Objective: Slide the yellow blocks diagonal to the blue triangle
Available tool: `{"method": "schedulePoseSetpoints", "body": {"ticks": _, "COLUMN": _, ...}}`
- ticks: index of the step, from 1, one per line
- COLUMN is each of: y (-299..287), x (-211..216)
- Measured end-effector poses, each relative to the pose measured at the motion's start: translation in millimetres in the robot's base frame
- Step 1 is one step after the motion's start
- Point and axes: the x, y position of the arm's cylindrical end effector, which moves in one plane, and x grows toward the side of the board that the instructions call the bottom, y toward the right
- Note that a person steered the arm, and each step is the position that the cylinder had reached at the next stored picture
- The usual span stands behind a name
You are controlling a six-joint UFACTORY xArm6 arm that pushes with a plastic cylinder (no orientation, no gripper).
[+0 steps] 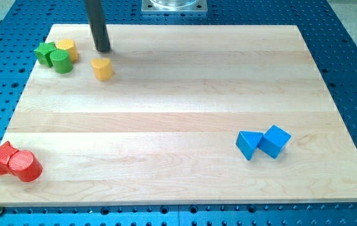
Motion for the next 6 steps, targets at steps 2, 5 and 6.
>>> {"method": "schedulePoseSetpoints", "body": {"ticks": 2, "y": -60.6, "x": 30.3}}
{"method": "schedulePoseSetpoints", "body": {"ticks": 5, "y": 100.7, "x": 163.0}}
{"method": "schedulePoseSetpoints", "body": {"ticks": 6, "y": 112.6, "x": 175.8}}
